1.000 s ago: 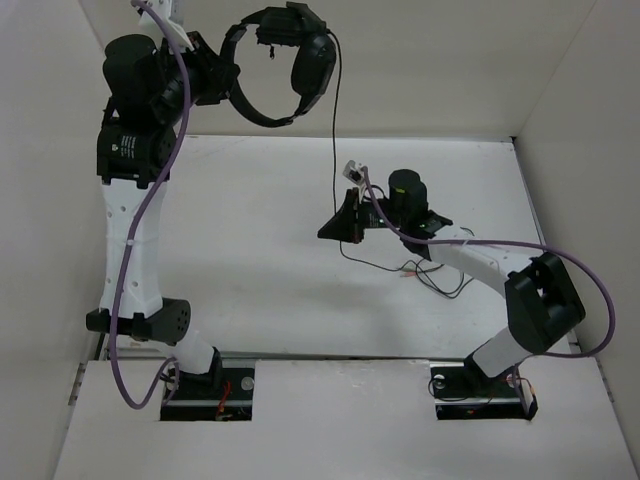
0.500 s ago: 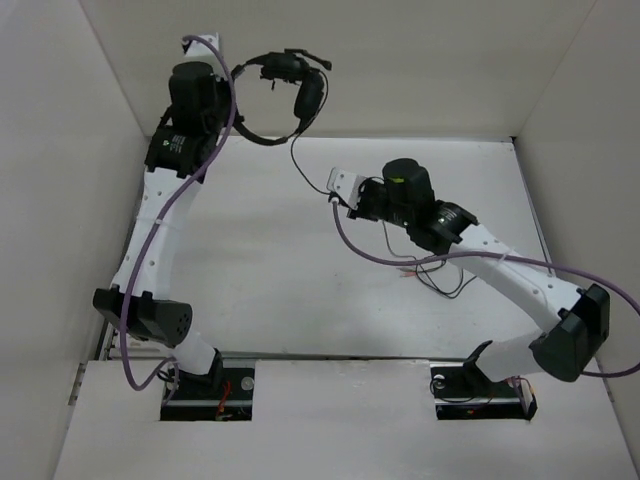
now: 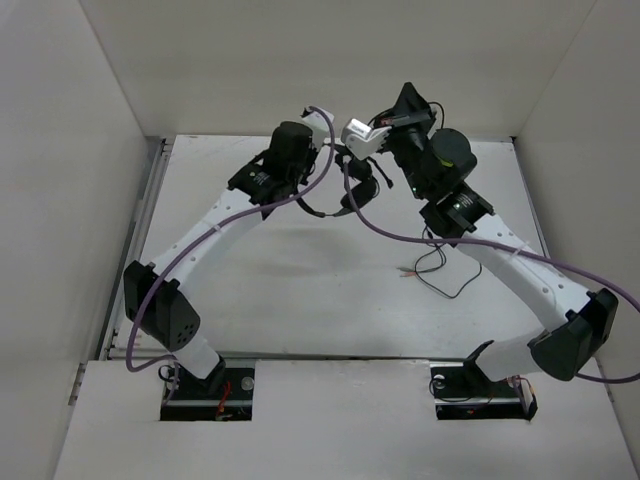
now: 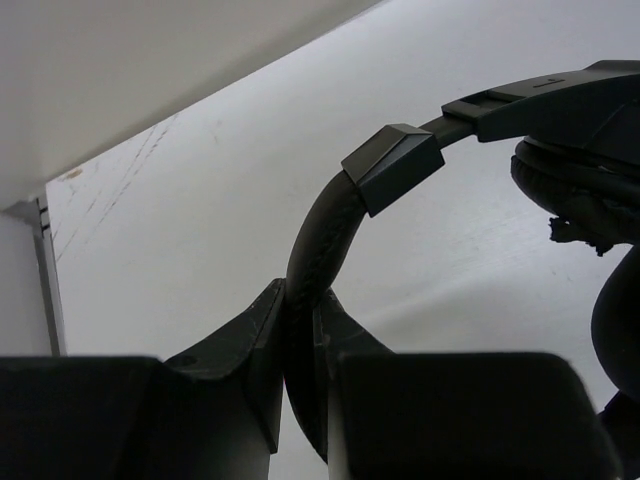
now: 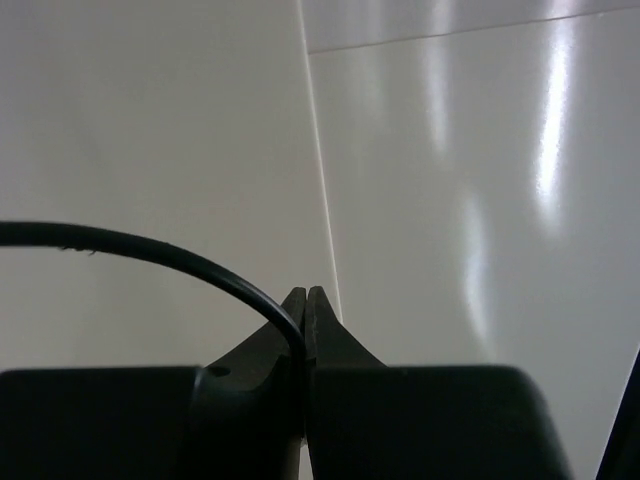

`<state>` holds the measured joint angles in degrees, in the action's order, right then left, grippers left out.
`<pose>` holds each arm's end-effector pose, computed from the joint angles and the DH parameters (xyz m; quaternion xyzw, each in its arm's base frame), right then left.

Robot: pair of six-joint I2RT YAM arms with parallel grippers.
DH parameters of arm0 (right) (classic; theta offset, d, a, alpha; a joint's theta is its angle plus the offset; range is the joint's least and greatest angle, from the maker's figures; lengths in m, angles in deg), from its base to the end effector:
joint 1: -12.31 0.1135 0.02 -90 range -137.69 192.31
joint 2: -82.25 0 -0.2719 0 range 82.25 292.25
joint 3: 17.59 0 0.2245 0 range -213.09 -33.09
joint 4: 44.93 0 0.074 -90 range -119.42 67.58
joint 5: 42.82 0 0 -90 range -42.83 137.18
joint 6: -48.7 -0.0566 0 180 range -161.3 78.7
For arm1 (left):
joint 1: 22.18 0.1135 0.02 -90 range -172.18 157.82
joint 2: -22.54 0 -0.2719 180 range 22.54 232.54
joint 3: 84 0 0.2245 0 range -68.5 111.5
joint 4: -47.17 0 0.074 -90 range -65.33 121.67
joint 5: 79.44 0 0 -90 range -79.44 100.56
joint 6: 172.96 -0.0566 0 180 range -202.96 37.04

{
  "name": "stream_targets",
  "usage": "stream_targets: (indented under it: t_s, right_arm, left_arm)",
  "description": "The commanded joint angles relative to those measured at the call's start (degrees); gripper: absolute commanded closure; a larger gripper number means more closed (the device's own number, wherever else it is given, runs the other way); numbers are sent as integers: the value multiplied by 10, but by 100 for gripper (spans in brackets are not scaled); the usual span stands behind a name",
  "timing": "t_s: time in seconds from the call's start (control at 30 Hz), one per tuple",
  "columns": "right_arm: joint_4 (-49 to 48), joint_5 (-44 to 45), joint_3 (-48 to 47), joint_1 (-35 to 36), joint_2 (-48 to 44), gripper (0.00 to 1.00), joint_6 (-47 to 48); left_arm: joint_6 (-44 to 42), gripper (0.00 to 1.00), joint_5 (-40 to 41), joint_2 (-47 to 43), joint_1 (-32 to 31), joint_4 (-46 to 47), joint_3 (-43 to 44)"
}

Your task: Wrap the headphones

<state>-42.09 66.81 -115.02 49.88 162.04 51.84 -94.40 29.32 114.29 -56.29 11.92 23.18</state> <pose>0.2564 0.1732 0.4816 -0.4901 0.3735 -0.4559 0.6422 0.3122 -0.1895 0.4017 0.2261 0.7806 0.0193 0.5823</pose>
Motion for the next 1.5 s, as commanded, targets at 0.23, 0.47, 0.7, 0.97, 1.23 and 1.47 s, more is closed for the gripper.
stream_targets:
  t_s: [0.23, 0.47, 0.7, 0.97, 1.23, 1.47]
  right_arm:
    - [-68, -35, 13, -69, 20, 100, -119]
    - [29, -81, -17, -122, 12, 100, -332]
    - [103, -115, -74, -103, 24, 100, -404]
    - [125, -133, -84, -95, 52, 100, -432]
    - [130, -159, -57, -117, 71, 100, -474]
    - [131, -173, -56, -147, 82, 100, -504]
  left_arm:
    - [-44, 100, -68, -131, -71, 103, -65]
    - [-17, 100, -110, -166, -77, 98, -76]
    - [-17, 100, -151, -146, -106, 73, -38]
    - [-20, 100, -177, -120, -141, 46, 27]
    - [-28, 100, -182, -102, -174, 34, 85]
    - [-28, 100, -182, -102, -181, 30, 95]
